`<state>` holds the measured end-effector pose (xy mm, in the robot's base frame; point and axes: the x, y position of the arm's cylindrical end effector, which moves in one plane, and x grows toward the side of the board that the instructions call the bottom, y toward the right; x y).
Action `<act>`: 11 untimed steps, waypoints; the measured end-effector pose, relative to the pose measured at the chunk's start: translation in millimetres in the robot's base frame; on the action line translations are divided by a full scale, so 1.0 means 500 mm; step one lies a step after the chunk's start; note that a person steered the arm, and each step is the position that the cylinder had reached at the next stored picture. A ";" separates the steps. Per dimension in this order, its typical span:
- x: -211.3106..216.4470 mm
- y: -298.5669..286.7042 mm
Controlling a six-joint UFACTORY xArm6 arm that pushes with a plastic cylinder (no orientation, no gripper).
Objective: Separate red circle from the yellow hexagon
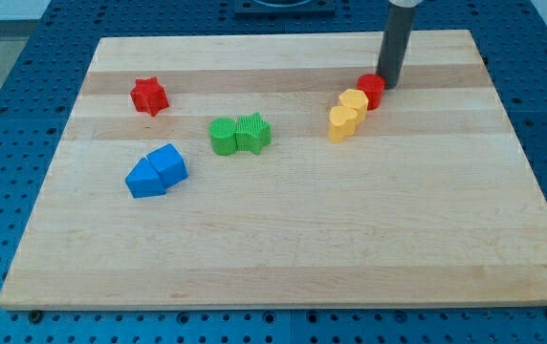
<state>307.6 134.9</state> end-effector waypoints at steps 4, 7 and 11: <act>0.063 0.037; 0.028 -0.087; 0.058 -0.171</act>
